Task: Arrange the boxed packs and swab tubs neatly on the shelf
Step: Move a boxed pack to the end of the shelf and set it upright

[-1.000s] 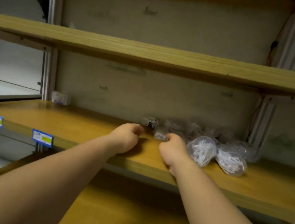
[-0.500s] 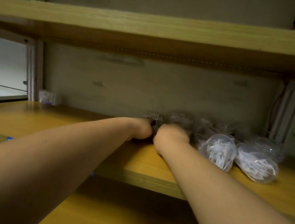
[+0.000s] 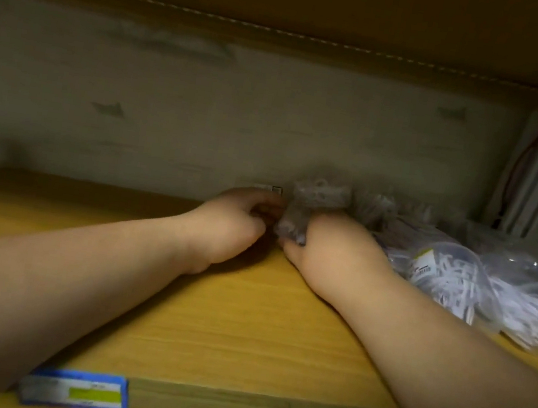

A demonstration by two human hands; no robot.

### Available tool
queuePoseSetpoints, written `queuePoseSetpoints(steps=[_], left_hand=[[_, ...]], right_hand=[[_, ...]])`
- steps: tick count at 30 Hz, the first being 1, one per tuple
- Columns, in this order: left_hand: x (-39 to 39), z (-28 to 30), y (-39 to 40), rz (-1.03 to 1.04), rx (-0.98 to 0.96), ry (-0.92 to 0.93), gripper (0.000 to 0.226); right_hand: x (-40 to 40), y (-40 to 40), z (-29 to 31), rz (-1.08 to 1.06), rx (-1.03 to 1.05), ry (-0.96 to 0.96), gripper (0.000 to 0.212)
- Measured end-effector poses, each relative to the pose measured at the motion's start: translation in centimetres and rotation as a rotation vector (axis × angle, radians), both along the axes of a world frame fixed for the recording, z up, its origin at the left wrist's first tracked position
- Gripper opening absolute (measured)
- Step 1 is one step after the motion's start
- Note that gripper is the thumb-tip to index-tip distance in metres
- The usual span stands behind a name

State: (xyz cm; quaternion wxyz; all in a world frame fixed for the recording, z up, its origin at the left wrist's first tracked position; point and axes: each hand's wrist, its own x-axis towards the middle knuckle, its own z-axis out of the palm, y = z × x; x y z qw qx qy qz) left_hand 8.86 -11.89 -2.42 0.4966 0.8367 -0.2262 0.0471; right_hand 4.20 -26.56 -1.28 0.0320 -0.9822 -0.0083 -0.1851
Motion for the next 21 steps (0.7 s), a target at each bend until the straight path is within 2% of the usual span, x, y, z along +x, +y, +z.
queuePoseSetpoints(steps=[3,5,7,10,11,14,18,21], left_hand=[[0.4,-0.1,0.3,0.061,-0.136,0.005,0.048],[0.7,-0.1,0.4,0.136,-0.128,0.013,0.031],[1.1,-0.1,0.5,0.19,-0.114,0.062,0.032],[1.4,-0.2,0.2,0.129,-0.107,0.113,0.029],[1.6,-0.2,0.2,0.113,-0.122,0.121,0.027],[2.5,-0.6,0.4,0.137,-0.211,0.147,0.022],[2.3,-0.5,0.3,0.167,-0.282,0.164,0.016],[0.4,0.2,0.5,0.189,-0.24,0.153,0.022]], right_hand=[[-0.4,0.4,0.6,0.017,-0.041,0.034,0.035],[-0.8,0.3,0.8,0.05,0.005,0.043,0.035],[-1.3,0.1,1.0,0.085,0.193,0.069,0.038],[-2.1,0.0,0.7,0.098,0.683,0.085,0.038],[-1.9,0.0,0.5,0.103,0.768,0.082,0.035],[-0.8,-0.1,-0.4,0.123,0.871,-0.005,0.021],[0.5,-0.7,-1.0,0.03,0.9,-0.096,0.021],[0.1,-0.4,-1.1,-0.003,0.807,-0.116,0.035]])
